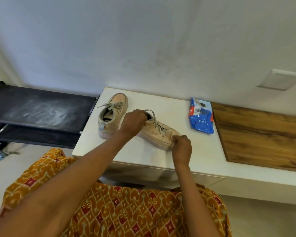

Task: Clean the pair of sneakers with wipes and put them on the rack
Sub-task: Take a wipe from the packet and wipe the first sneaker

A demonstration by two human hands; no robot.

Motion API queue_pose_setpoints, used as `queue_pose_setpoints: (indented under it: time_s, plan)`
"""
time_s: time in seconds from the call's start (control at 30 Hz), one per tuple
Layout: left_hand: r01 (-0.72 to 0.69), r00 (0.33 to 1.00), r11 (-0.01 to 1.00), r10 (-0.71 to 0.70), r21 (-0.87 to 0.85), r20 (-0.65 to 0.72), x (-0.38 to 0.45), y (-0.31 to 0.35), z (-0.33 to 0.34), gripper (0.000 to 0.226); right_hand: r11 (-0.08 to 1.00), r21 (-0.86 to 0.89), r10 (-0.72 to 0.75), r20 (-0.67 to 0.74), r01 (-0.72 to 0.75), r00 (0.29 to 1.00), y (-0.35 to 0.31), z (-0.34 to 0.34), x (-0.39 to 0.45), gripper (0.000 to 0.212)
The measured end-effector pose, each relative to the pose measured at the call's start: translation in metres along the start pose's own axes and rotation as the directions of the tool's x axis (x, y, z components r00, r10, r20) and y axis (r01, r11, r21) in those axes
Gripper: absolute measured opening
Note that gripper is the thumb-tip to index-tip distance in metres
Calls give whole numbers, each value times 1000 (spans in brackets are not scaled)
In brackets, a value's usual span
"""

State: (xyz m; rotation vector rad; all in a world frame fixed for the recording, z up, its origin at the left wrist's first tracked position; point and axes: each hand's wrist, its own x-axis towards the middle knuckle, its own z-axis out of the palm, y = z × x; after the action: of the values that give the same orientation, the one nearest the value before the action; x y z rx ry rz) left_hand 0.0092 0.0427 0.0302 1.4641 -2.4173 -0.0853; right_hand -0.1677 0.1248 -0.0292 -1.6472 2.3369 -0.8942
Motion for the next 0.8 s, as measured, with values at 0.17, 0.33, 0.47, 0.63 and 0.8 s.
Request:
queue_pose_setpoints:
  time_s: [0.17, 0.33, 0.47, 0.63, 0.8]
  plan:
    - [47, 999, 999, -48, 20, 5, -1, 0, 5, 23, 992, 109, -68, 27, 64, 997, -28, 23, -26, 26]
    - [48, 999, 996, -49, 68, 15, -7, 2, 17, 21, 975, 200, 126, -114, -102, 985, -5, -7, 20, 24]
    - [53, 998, 996, -51, 72, -37, -10, 19, 19, 21, 994, -82, -61, 55, 65, 997, 0, -3, 38, 24]
    - [68, 996, 994, -62, 80, -69, -11, 20, 22, 22, 978, -112, -155, 178, 177, 972, -3, 8, 33, 22]
    - [-84, 996, 995, 86, 48, -30, -19, 2, 14, 24, 1000, 9, -5, 34, 4, 999, 14, -13, 51, 23]
